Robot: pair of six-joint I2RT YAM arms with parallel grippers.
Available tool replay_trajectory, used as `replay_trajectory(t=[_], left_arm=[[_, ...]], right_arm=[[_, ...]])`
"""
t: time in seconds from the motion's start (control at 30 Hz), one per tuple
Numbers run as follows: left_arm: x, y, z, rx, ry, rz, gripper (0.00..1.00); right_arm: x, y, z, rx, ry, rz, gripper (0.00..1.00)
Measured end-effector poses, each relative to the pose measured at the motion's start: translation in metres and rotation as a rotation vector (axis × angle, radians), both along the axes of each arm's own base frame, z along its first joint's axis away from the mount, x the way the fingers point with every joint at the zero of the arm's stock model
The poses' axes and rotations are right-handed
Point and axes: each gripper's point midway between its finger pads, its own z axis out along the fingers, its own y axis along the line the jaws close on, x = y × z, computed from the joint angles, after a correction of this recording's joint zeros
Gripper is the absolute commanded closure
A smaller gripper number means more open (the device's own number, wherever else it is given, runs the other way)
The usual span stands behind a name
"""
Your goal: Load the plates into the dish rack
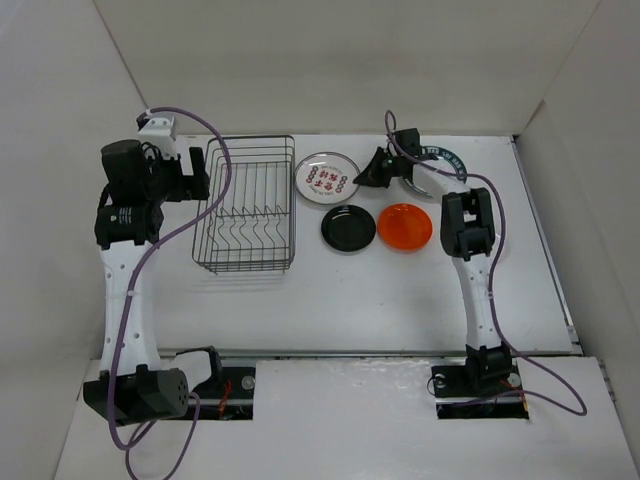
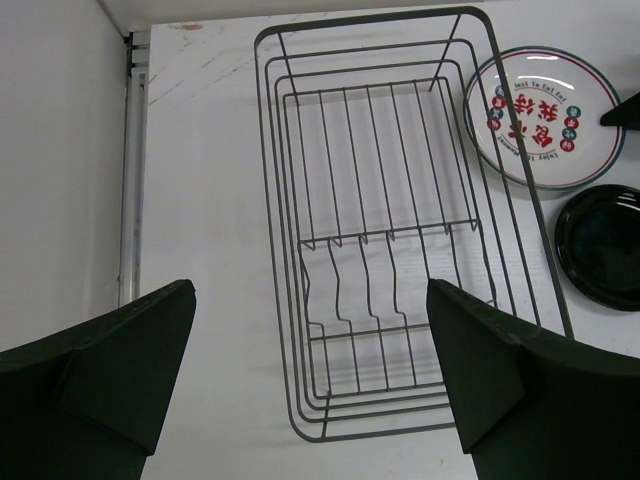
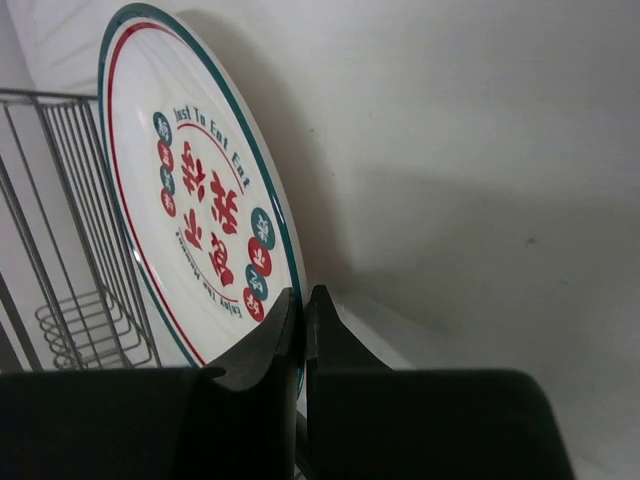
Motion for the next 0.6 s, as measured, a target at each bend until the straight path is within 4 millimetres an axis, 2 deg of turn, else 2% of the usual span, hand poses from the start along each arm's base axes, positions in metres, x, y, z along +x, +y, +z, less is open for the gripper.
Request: replay_trajectory(t=[0.13,0.23,0.37,0.5,0.6], left_arm=[[0.002,0.001,-0.002,0.002,0.004,0.001,0.00],[0.006,0.002,-0.005,0.003,0.008,0.002,0.00],[0.018,0.003,-0.011,-0.005,0.018,0.005,0.00],[0.037,-0.001,-0.019,-0.042,0.047,-0.019,0.00],[0.059,-0.010,-0.010,-0.084,0.038,-0.075,0.00]], right_arm=[[0.005,-0.009,0.011,-0.027,-0.004,-0.100,1.00],[0.013,-0.021,0.034,-0.075,-0.049,-0.188,1.00],[0.024,-0.043,0.087,-0.127,-0.161,-0.302,1.00],[0.016,-0.059,0.156,-0.138,-0.290,-0.353,1.00],[0.001,-0.061,0.202,-0.172,-0.411,-0.336,1.00]])
